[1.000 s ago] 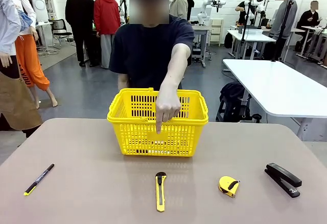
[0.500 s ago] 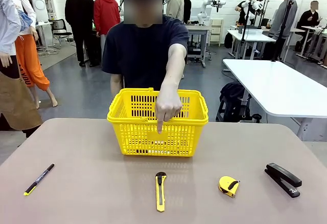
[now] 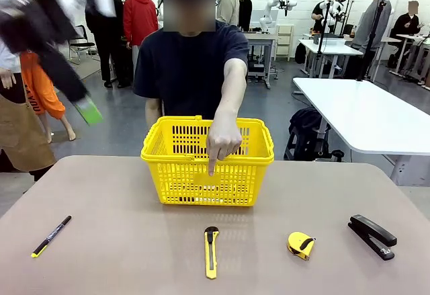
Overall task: Place the items the person wants into the basket.
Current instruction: Pick up the item the person points to and place it in the Market Basket.
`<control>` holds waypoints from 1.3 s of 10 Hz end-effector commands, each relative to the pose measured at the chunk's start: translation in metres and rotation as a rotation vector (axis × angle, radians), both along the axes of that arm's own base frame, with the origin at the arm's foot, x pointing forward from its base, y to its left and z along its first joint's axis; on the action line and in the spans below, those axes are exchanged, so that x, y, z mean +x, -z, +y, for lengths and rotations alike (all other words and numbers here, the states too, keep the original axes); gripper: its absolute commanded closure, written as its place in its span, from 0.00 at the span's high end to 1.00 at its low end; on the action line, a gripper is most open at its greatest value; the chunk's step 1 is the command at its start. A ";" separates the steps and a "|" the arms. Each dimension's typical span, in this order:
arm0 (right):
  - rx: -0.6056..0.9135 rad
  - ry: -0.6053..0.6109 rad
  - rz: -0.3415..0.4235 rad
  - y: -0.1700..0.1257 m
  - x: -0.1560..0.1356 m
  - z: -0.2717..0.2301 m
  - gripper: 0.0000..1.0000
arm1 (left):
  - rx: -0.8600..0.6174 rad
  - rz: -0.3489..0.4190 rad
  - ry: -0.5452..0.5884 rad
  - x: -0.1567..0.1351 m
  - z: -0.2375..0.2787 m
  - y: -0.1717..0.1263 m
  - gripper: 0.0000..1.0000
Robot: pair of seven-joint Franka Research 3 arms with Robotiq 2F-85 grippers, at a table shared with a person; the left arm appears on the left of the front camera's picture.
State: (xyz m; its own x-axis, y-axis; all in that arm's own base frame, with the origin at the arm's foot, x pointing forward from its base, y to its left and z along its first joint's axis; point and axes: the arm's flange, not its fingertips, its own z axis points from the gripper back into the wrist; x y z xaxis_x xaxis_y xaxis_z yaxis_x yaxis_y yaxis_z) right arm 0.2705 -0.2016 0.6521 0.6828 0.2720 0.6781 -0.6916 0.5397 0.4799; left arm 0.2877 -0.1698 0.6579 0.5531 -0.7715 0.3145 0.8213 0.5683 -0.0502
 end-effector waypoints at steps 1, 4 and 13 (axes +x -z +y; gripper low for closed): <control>0.011 0.004 -0.010 -0.001 0.001 0.000 1.00 | 0.072 0.127 -0.042 0.005 -0.034 0.036 1.00; 0.011 0.004 -0.010 -0.001 0.001 0.000 1.00 | 0.164 0.015 -0.239 -0.009 -0.082 0.096 1.00; 0.011 0.004 -0.010 -0.001 0.001 0.000 1.00 | 0.147 0.056 -0.199 -0.007 -0.085 0.099 1.00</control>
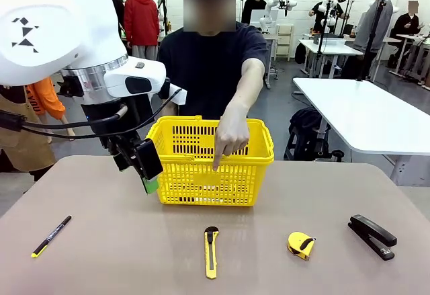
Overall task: Place the items the person wants into the basket.
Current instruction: Pick up the item the person points to and place it in the Market Basket.
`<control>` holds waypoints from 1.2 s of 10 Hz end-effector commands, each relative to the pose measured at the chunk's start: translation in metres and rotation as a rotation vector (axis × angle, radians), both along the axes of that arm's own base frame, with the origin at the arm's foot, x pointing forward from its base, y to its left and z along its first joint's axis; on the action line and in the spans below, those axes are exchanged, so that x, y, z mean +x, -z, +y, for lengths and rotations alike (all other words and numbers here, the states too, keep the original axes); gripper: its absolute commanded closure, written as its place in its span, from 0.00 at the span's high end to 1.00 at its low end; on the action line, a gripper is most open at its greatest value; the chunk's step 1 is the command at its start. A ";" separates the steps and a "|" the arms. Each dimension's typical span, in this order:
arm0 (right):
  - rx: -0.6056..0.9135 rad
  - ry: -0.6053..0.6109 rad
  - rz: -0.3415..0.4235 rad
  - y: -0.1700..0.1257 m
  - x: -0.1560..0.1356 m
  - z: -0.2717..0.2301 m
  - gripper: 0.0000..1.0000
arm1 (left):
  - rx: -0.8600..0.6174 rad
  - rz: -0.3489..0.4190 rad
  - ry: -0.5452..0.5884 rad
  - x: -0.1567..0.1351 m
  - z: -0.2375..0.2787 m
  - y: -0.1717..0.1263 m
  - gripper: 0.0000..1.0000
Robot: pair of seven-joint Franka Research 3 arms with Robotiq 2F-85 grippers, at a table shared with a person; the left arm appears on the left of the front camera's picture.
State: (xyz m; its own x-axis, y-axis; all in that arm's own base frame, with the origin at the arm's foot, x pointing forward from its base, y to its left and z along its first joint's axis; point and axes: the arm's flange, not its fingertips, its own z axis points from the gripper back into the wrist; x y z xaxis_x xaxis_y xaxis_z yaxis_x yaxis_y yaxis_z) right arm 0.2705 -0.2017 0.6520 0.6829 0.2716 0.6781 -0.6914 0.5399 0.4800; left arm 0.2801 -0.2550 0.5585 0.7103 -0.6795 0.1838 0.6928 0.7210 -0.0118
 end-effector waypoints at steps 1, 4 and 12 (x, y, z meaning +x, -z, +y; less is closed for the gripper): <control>0.011 0.004 -0.010 -0.001 0.001 0.000 1.00 | 0.019 -0.001 -0.003 0.001 0.000 -0.001 1.00; 0.011 0.004 -0.010 -0.001 0.001 0.000 1.00 | 0.031 -0.018 -0.245 -0.020 -0.051 0.019 1.00; 0.011 0.004 -0.010 -0.001 0.001 0.000 1.00 | 0.068 -0.034 -0.766 -0.023 -0.149 0.142 1.00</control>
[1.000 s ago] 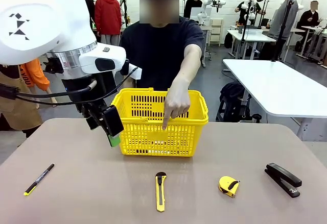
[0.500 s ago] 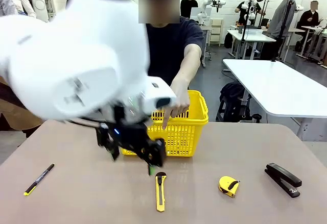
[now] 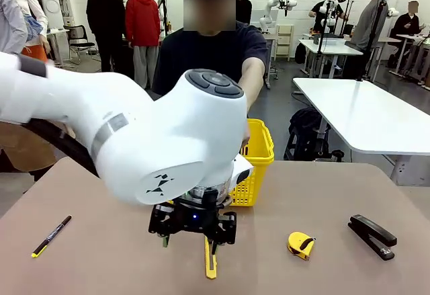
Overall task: Place the items the person wants into the basket.
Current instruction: Pick up the item the person points to and place it in the Market Basket.
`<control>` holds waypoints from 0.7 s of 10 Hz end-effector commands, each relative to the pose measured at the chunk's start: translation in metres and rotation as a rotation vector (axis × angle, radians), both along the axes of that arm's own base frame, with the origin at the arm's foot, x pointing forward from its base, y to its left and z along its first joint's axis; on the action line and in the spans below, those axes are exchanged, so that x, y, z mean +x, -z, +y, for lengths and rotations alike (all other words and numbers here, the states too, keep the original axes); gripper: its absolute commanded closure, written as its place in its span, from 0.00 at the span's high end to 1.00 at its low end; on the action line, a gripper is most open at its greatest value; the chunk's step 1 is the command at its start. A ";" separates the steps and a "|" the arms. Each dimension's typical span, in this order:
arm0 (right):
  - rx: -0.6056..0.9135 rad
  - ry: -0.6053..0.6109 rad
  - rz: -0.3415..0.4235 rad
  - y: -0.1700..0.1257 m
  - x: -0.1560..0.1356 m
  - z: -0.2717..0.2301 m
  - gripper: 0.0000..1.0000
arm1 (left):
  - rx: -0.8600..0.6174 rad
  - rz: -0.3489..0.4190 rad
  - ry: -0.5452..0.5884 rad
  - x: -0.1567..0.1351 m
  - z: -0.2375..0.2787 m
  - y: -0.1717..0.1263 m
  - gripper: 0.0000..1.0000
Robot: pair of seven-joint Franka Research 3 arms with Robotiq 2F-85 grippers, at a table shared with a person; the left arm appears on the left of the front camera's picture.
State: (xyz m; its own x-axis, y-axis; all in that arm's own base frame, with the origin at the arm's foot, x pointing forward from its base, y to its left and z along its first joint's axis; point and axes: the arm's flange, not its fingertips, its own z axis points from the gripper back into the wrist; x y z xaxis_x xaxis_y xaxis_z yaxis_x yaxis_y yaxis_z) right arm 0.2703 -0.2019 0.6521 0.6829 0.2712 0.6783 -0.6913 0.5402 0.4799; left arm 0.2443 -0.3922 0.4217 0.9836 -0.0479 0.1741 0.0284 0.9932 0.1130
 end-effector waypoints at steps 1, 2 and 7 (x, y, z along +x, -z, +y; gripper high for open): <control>0.011 0.004 -0.010 -0.001 0.001 0.000 1.00 | -0.115 0.023 -0.026 0.019 -0.010 0.014 1.00; 0.011 0.004 -0.010 -0.001 0.001 0.000 1.00 | -0.176 0.040 -0.034 0.025 -0.009 0.022 1.00; 0.011 0.004 -0.010 -0.001 0.001 0.000 1.00 | -0.214 0.053 -0.028 0.034 -0.008 0.035 1.00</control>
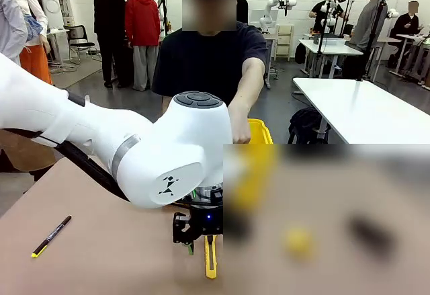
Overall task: Place the items the person wants into the basket.
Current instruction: Pick up the item the person points to and place it in the Market Basket.
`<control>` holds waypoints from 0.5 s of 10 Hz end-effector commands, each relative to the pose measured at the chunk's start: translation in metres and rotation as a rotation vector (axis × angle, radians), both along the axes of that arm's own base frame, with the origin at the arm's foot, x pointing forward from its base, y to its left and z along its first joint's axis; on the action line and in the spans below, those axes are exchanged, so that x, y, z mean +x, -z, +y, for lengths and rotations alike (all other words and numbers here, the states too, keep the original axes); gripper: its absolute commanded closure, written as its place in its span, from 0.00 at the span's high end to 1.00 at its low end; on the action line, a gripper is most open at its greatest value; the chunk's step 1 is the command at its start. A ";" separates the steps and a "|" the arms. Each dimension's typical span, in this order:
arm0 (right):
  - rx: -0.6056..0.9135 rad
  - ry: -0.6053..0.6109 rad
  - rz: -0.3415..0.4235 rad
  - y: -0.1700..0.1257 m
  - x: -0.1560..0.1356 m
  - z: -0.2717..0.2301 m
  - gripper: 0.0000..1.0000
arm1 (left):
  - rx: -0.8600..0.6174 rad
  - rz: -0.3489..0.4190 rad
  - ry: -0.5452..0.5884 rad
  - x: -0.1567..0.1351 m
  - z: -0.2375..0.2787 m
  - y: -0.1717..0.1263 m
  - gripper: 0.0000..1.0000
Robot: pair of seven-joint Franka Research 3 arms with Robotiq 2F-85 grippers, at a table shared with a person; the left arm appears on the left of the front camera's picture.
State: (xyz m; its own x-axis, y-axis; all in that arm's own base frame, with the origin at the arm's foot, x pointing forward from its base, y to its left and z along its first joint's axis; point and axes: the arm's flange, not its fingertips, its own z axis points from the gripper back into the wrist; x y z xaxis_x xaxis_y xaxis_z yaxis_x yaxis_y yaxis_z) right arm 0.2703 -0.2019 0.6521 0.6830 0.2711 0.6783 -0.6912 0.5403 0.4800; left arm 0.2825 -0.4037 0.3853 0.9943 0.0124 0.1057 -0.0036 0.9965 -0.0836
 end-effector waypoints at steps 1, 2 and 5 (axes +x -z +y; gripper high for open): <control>0.011 0.004 -0.010 -0.001 0.001 0.000 1.00 | 0.001 0.000 -0.004 0.001 0.000 0.000 1.00; 0.011 0.004 -0.010 -0.001 0.001 0.000 1.00 | 0.001 0.000 -0.004 0.001 0.000 0.000 1.00; 0.011 0.004 -0.010 -0.001 0.001 0.000 1.00 | 0.000 0.002 -0.002 0.001 0.001 0.000 1.00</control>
State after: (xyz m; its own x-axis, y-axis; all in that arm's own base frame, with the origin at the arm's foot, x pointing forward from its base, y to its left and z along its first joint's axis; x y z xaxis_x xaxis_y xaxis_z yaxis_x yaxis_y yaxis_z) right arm 0.2703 -0.2019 0.6521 0.6830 0.2711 0.6783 -0.6912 0.5403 0.4800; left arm 0.2843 -0.4022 0.3858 0.9945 0.0163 0.1031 -0.0076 0.9964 -0.0840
